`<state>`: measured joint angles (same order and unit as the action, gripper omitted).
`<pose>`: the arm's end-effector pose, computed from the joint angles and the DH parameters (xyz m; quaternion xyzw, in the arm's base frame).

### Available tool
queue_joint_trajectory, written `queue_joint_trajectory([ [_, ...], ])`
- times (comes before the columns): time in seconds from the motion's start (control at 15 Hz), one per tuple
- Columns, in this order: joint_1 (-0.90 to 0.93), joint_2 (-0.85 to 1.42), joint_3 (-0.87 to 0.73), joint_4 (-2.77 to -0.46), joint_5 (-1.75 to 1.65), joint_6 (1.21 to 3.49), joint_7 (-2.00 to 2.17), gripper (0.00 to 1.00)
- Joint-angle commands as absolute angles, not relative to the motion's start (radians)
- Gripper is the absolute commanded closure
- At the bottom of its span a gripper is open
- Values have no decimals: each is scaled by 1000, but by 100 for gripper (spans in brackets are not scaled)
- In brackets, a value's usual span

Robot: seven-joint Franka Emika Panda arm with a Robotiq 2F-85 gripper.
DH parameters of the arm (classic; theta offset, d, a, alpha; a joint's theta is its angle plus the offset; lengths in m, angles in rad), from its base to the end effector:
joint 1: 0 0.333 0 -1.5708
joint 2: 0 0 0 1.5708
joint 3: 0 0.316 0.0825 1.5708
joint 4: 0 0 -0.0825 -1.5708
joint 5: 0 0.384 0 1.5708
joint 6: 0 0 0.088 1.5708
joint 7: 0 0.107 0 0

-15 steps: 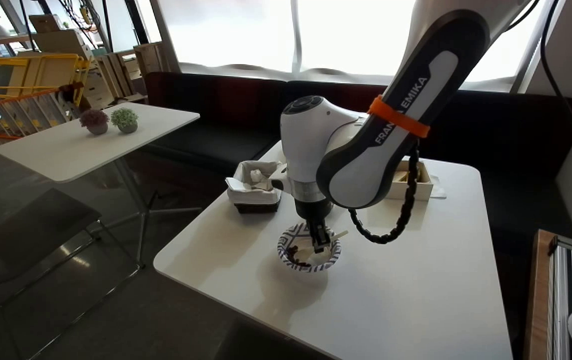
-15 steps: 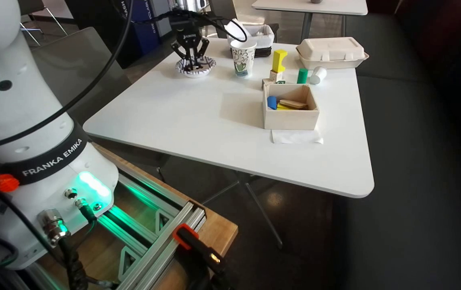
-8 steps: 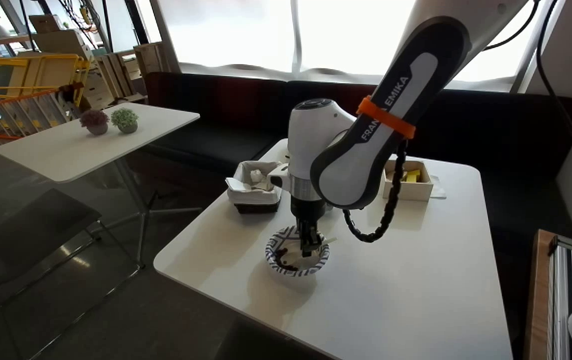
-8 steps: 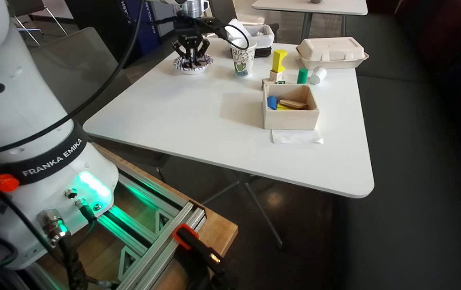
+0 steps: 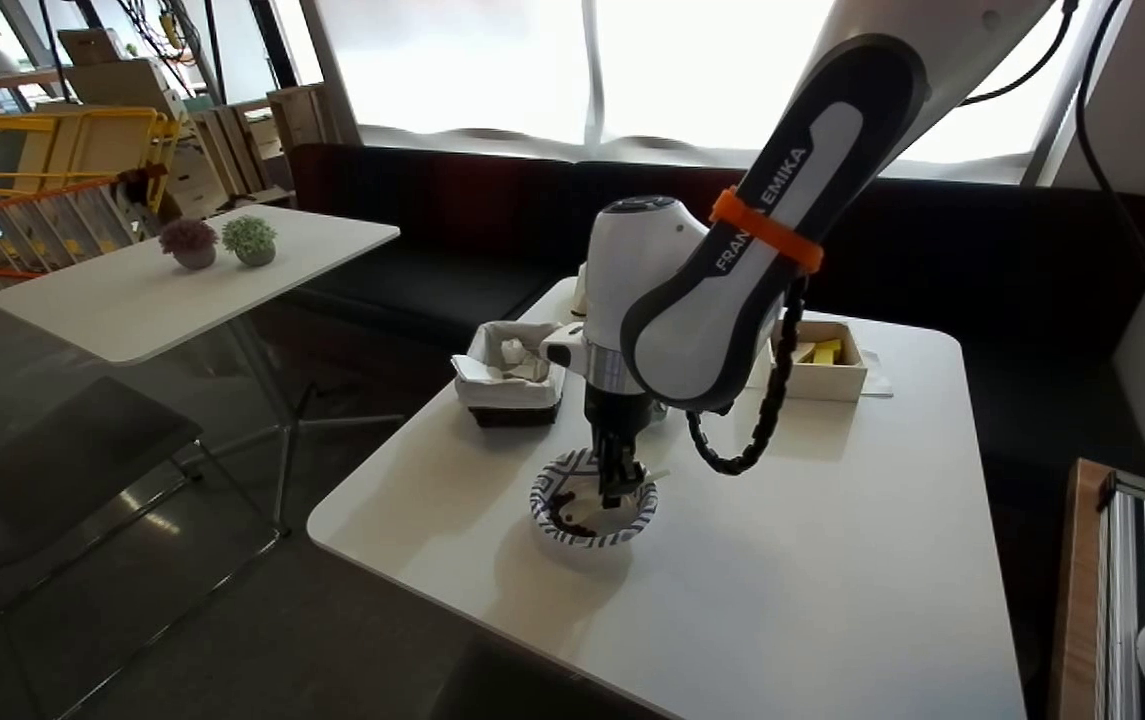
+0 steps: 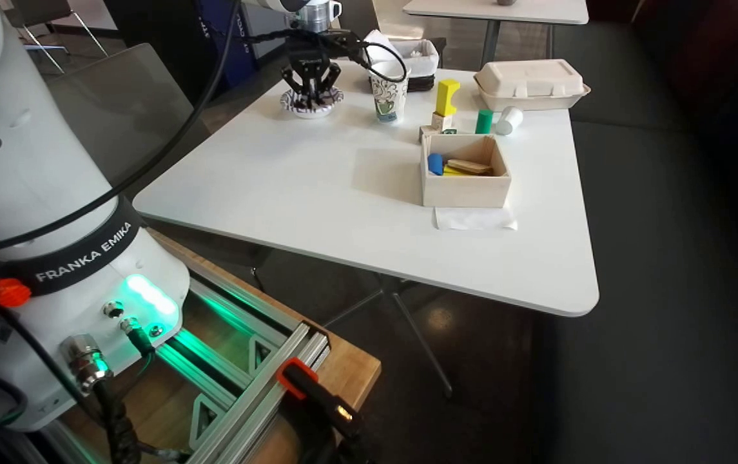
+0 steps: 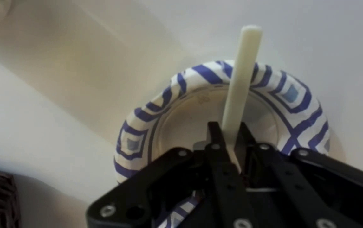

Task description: Pick up the spoon and scoop some of the contents from the bowl and pour them in the cup

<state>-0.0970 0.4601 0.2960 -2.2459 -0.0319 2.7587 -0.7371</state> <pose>0.5358 0.1141 0.1750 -0.8914 -0.4480 -0.0508 0.0460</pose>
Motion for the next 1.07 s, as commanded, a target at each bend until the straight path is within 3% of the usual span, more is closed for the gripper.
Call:
queue_joint_trajectory([
  [0.0,-8,432,201,-2253,-113,2736,-637,96],
  [0.47,132,431,79,-2210,-321,2628,-401,96],
  [1.0,126,473,145,-2158,-296,2624,-420,96],
])
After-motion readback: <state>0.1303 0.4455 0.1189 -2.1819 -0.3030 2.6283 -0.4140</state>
